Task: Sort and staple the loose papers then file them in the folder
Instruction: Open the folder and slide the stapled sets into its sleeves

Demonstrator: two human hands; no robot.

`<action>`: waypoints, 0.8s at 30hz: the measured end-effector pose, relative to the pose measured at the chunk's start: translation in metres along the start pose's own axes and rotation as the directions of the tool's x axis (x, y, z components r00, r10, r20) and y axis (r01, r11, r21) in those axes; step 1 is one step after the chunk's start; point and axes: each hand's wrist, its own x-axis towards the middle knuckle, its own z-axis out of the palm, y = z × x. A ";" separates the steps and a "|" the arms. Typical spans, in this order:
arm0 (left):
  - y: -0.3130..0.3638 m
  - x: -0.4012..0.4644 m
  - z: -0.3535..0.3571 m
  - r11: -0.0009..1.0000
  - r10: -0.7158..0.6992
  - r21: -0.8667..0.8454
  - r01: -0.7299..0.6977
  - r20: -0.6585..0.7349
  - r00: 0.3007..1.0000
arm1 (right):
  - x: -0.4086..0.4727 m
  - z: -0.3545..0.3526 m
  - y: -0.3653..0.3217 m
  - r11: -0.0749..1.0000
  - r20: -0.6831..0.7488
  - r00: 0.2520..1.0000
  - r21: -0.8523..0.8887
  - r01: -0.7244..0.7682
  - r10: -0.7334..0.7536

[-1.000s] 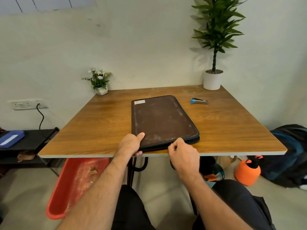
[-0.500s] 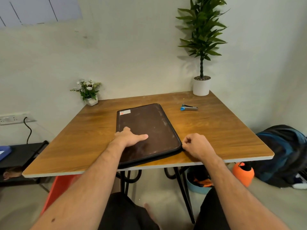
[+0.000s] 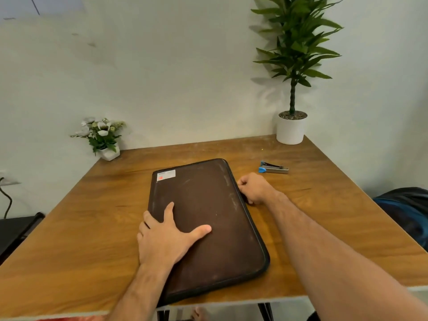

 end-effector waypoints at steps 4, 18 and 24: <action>0.005 0.008 -0.003 1.000 0.005 0.008 -0.005 -0.002 1.000 | 0.052 -0.002 -0.020 1.000 -0.050 0.999 -0.019 -0.007 0.006; 0.037 0.114 -0.015 0.972 -0.224 -0.071 0.224 0.004 0.974 | 0.086 0.013 -0.017 0.998 0.036 0.999 0.048 -0.038 0.036; 0.031 0.108 -0.003 0.982 -0.181 -0.057 0.178 -0.049 0.982 | 0.119 -0.007 -0.037 0.990 0.243 0.960 -0.040 -0.137 0.142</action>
